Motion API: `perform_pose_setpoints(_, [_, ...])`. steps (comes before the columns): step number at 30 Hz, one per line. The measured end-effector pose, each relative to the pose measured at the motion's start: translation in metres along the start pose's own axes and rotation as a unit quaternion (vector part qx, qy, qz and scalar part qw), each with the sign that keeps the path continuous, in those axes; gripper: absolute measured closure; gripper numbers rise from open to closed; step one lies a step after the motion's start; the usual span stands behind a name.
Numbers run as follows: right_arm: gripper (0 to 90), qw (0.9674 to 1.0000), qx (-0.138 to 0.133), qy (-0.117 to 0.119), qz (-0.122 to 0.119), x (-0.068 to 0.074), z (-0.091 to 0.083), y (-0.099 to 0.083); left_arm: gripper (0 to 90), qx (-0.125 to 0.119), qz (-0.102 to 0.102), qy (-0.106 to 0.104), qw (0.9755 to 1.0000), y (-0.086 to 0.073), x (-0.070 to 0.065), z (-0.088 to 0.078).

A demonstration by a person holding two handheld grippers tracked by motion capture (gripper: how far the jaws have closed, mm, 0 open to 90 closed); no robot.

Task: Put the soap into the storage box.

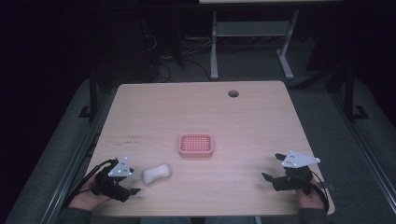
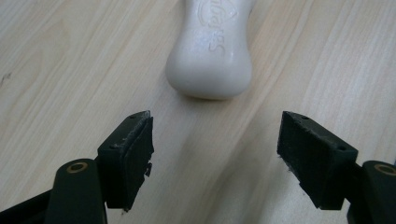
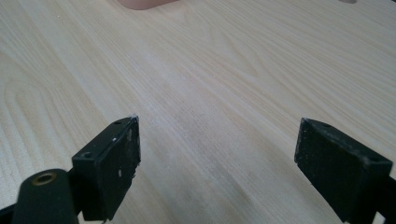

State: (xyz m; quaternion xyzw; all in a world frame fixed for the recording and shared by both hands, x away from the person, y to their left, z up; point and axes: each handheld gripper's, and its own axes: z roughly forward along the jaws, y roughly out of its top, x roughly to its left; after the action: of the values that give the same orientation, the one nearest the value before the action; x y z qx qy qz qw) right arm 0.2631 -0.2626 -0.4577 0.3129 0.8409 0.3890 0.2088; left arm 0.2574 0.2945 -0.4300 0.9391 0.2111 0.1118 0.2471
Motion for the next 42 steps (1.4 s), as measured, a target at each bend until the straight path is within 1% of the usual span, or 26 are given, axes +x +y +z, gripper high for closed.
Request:
perform_pose_setpoints(3, [13.6,1.0000,-0.001,0.001,-0.002,0.000,0.000,0.000,26.4,0.001,0.001,0.000,1.0000,0.002,-0.001,0.000])
perform_pose_setpoints(4, [13.6,1.0000,-0.001,0.002,-0.002,0.000,0.001,0.000,26.4,0.001,0.005,0.003,1.0000,0.003,-0.001,0.001])
perform_pose_setpoints(5, [13.6,1.0000,0.000,0.002,-0.003,0.000,0.001,0.000,26.4,0.000,0.003,0.003,1.0000,0.004,-0.001,0.001])
perform_pose_setpoints(9, [13.6,1.0000,0.001,0.003,0.000,0.000,0.001,0.000,26.3,0.000,0.006,0.002,1.0000,0.006,-0.001,0.002])
perform_pose_setpoints(19, [13.6,1.0000,0.002,0.004,-0.001,0.000,0.001,0.000,26.3,-0.001,0.008,0.001,1.0000,0.010,-0.002,0.003])
perform_pose_setpoints(20, [13.6,1.0000,0.002,0.004,-0.001,0.000,0.001,0.000,26.3,-0.002,0.011,0.001,0.9999,0.011,-0.001,0.003])
perform_pose_setpoints(25, [13.6,1.0000,0.002,0.004,-0.001,0.000,0.001,0.000,26.3,-0.002,0.012,-0.001,0.9999,0.014,-0.001,0.005])
perform_pose_setpoints(30, [13.6,1.0000,0.003,0.004,-0.002,0.000,0.001,0.000,26.4,0.000,0.019,-0.003,0.9998,0.017,-0.002,0.007])
perform_pose_setpoints(33, [13.6,1.0000,0.003,0.003,-0.002,0.000,0.001,0.000,26.4,-0.003,0.018,-0.002,0.9998,0.019,-0.002,0.007])
perform_pose_setpoints(36, [13.6,1.0000,0.004,0.003,-0.002,0.000,0.001,0.000,26.4,-0.003,0.022,0.000,0.9997,0.021,0.000,0.007])
perform_pose_setpoints(42, [13.6,1.0000,0.004,0.005,-0.004,0.000,0.002,0.001,26.4,-0.005,0.022,-0.001,0.9997,0.026,0.001,0.010])
